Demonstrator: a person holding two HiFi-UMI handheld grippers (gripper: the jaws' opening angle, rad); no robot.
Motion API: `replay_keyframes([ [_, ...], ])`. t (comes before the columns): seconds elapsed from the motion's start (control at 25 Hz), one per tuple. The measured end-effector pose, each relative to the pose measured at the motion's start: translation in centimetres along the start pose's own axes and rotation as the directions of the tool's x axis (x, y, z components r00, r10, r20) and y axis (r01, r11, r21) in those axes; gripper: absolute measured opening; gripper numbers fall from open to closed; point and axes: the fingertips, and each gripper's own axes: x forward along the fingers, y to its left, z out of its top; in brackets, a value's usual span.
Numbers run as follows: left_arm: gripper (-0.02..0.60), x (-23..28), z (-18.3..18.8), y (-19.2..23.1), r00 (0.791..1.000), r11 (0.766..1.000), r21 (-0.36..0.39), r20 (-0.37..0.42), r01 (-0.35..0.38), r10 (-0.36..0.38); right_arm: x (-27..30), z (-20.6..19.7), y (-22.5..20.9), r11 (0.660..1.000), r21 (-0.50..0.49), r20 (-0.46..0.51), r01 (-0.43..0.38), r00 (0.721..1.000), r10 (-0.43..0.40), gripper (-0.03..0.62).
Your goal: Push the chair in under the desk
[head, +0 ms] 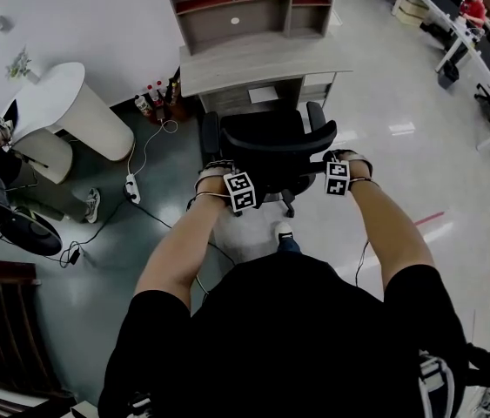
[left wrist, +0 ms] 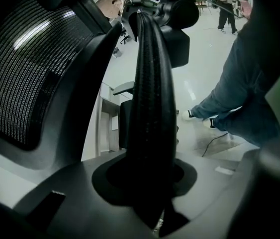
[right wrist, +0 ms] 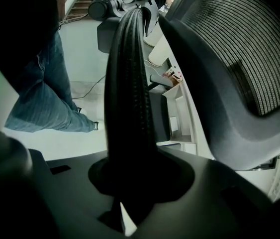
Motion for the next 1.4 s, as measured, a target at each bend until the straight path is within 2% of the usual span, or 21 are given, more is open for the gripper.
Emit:
replay_keyframes([
  [0.76, 0.103, 4.3, -0.1, 9.6, 1.0, 0.998, -0.057, -0.029, -0.008, 0.006, 4.6, -0.8, -11.3, 0.999, -0.05, 0.026, 0.01, 1.0, -0.009, 0.095],
  [1.4, 0.104, 6.6, -0.1, 14.0, 0.999, 0.996, -0.089, -0.041, -0.022, 0.018, 7.3, -1.3, -16.6, 0.997, -0.078, 0.036, 0.013, 0.999, -0.01, 0.098],
])
